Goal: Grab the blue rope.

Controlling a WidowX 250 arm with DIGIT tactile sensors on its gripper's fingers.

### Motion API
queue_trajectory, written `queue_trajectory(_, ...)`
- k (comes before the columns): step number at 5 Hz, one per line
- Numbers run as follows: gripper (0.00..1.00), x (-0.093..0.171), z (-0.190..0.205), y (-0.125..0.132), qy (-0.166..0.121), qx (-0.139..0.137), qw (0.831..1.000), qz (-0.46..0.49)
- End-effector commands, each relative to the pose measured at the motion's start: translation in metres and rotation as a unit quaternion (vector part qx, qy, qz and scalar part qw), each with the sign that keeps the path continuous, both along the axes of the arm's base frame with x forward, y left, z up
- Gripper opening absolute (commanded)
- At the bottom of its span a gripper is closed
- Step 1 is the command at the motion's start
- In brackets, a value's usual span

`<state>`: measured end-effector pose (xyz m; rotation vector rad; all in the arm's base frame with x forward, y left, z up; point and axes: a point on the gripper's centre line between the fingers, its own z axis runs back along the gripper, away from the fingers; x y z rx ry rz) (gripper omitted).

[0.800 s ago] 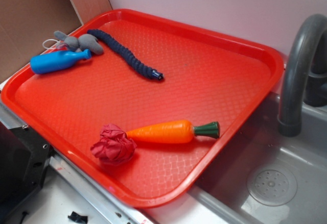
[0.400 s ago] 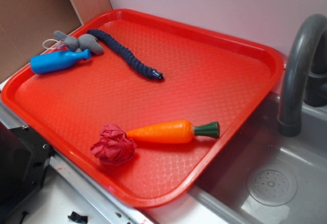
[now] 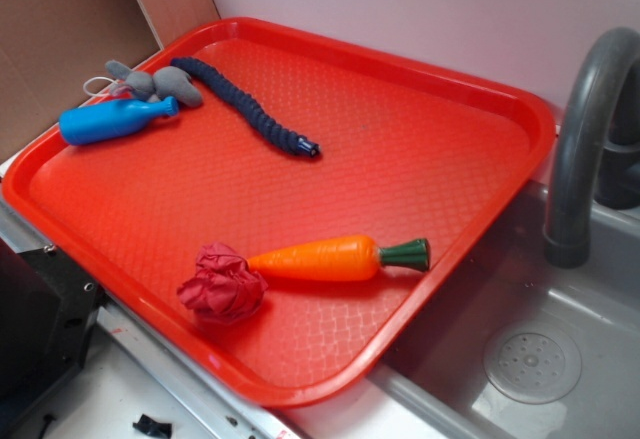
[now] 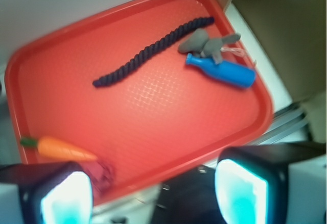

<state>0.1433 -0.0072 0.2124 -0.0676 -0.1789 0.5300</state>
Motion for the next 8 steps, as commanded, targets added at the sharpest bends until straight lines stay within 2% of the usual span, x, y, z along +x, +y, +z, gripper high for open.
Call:
queue_trajectory(1, 1.00, 0.057, -0.048, 0.023, -0.028, 0.030, 0.967, 0.253)
queue_trajectory(2, 1.00, 0.077, -0.075, 0.036, -0.006, 0.036, 0.928, 0.371)
queue_trajectory(3, 1.00, 0.091, -0.110, 0.047, -0.011, 0.064, 0.883, 0.465)
queue_trajectory(4, 1.00, 0.110, -0.147, 0.054, -0.008, 0.052, 0.893, 0.447)
queue_trajectory(5, 1.00, 0.122, -0.171, 0.054, -0.020, 0.055, 0.902, 0.428)
queue_trajectory(6, 1.00, 0.129, -0.186, 0.052, -0.017, 0.041, 0.913, 0.406)
queue_trajectory(7, 1.00, 0.130, -0.190, 0.047, -0.009, 0.049, 0.917, 0.395)
queue_trajectory(8, 0.00, 0.131, -0.192, 0.046, -0.002, 0.051, 0.918, 0.393)
